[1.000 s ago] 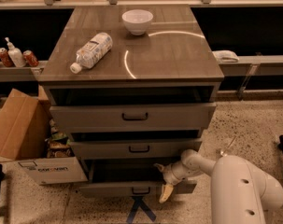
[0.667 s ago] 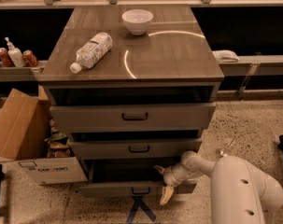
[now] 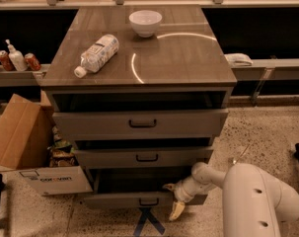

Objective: Open bottom drawer

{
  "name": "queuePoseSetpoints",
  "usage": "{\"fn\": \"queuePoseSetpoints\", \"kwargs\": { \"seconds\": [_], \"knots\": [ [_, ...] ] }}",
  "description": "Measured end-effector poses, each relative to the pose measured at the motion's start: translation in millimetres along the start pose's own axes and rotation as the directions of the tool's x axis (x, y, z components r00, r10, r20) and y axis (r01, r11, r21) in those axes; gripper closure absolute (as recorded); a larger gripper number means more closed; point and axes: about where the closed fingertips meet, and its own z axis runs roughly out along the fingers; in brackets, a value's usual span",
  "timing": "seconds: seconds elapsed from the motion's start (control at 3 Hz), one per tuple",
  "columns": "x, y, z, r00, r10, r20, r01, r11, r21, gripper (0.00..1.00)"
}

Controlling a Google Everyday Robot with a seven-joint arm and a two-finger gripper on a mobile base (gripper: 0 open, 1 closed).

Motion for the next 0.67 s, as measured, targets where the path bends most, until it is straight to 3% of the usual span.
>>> {"fn": "queuePoseSetpoints", "kwargs": {
  "seconds": [0.67],
  "knots": [
    [-0.5,14.8,-1.2,1.000,-0.004,0.000,0.003,0.9984,-0.057,0.63]
  ]
}}
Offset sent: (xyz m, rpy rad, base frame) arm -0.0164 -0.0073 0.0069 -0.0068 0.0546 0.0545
